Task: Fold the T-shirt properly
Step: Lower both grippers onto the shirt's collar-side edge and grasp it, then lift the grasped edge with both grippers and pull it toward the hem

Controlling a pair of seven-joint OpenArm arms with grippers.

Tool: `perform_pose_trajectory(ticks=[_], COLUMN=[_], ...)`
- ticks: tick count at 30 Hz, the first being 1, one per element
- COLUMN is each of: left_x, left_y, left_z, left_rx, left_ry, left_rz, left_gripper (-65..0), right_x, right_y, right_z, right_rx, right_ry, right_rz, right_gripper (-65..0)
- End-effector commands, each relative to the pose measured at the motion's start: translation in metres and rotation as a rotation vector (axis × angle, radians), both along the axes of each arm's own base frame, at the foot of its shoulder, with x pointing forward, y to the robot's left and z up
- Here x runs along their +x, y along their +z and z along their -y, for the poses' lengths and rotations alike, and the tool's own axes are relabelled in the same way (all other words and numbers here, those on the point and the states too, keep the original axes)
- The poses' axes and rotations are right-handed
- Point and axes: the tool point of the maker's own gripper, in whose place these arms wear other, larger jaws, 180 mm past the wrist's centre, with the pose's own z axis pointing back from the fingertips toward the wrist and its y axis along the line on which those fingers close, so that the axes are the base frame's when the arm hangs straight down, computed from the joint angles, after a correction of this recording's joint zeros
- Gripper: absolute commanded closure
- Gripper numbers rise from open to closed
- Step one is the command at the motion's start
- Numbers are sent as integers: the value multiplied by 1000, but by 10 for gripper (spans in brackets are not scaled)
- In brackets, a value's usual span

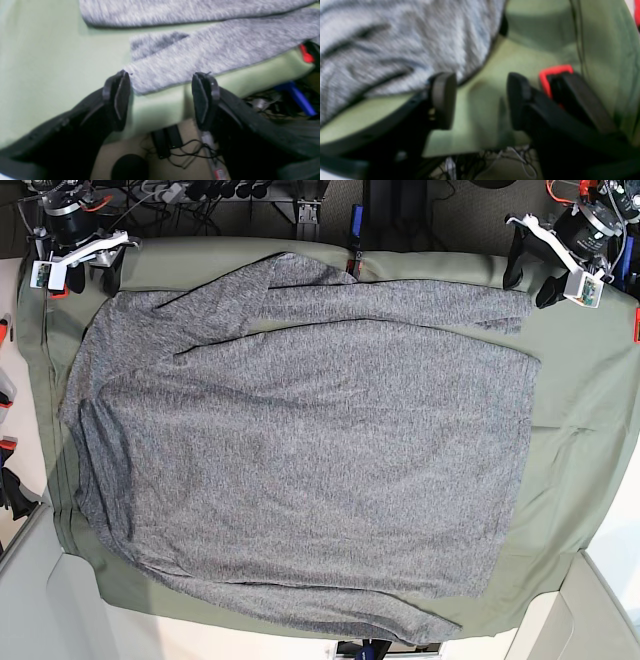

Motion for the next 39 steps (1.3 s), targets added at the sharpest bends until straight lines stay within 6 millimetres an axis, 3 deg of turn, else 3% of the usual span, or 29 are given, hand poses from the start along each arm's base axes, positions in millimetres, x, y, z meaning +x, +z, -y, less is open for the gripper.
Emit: perform_pose_trajectory(ticks=[1,3,9,20,27,32,39], left_x=[7,11,21,14,14,16,17], left_y=[7,4,-7,-38,-40,-38,-35], left_z=[-4,-10,-24,-13,-13,-12,-10], left_rx=[5,8,-5,-63,-67,-93,-120], left_ry=[-11,-3,34,37,40,50,57], left_rz=[29,28,21,-51,-55,-44,-33], left_gripper=[-413,-413,-413,-413,-413,-413,-412], right_x=[6,6,14,15,25,25,22], right_y=[9,9,12,2,2,-12,-15], right_z=[3,3,4,2,-8,-9,-44], right_rx=[-16,-15,-14,15,32,56,150], right_ry=[5,5,3,-7,15,-13,70], right_rz=[36,37,55,42,56,36,51], right_gripper=[-411,-437,-437,-437,-437,-437,-436])
